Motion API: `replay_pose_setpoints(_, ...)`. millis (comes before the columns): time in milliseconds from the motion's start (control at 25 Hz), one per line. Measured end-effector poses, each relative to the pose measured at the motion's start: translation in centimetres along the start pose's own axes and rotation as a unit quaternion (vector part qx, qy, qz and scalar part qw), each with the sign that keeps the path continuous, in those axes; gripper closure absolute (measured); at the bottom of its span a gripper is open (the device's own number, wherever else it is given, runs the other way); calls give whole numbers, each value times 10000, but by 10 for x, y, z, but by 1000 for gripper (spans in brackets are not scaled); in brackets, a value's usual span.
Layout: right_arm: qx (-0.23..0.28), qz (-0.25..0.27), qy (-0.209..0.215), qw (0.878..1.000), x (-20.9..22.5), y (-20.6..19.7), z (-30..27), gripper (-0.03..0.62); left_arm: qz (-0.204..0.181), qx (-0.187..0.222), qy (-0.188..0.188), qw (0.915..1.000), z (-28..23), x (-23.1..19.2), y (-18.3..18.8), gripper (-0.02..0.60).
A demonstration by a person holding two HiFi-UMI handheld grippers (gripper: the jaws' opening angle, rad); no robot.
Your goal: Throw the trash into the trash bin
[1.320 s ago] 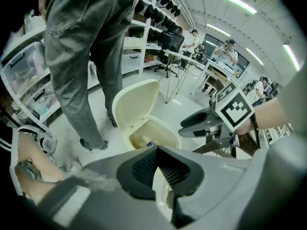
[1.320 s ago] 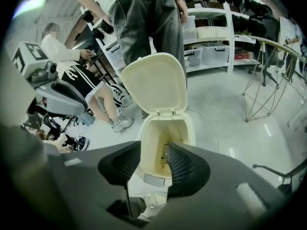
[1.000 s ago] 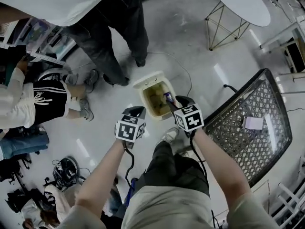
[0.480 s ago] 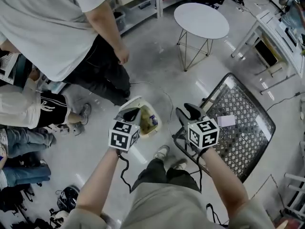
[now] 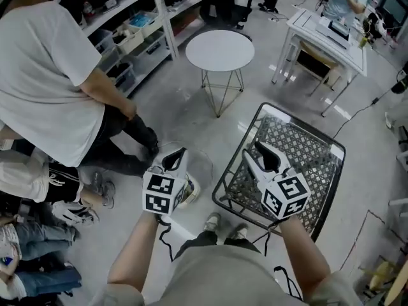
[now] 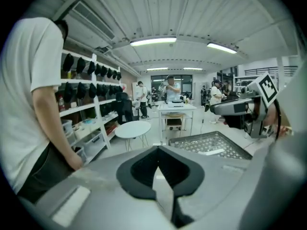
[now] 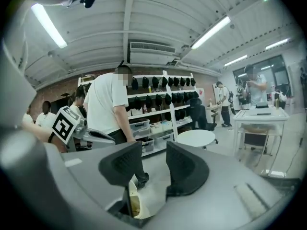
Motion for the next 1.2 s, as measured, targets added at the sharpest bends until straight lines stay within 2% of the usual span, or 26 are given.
replay_pose_setpoints(240,553,126,-502,9971,25,40,81,430,-796,588,-609,9932,-6,67,87,580)
replay_pose_setpoints(360,799,180,-734,9939,32,53,117,430,-1247,854,-859,9848,-9,98,111,580)
replay_pose_setpoints(480,999,268,-1054,9890,40,64,150,430,-1620,1253,-1097,9726,-6,131,140,580)
replay_pose_setpoints(680,1310,278,-1601,9780,56,75,201,430,-1687,1831,-1474,9572,0,184,171,580)
replay_pose_setpoints(800,1386,238,-1831,9730,65,74,225,430,-1768,1834,-1709,9518,-7,204,170,580)
replay_pose_setpoints(920,1355,216,-2025,9696,71,69,241,430,-2064,1822,-1853,9433,-8,216,171,580)
replay_pose_setpoints(1080,1337,113,-2217,9658,79,61,249,430,-1796,1763,-1908,9488,-7,222,171,580)
replay_pose_setpoints(1200,1314,58,-2324,9637,86,57,252,430,-1795,1736,-1941,9487,-6,224,172,580)
Point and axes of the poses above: the fingertips, and each gripper's own axes: z backward along the fingers, x to its right, y out of its top, the point moved 2 cm from there along z, backward along the fingers, and after that the axes turned 8 degrees about -y, right-handed, at the moved point
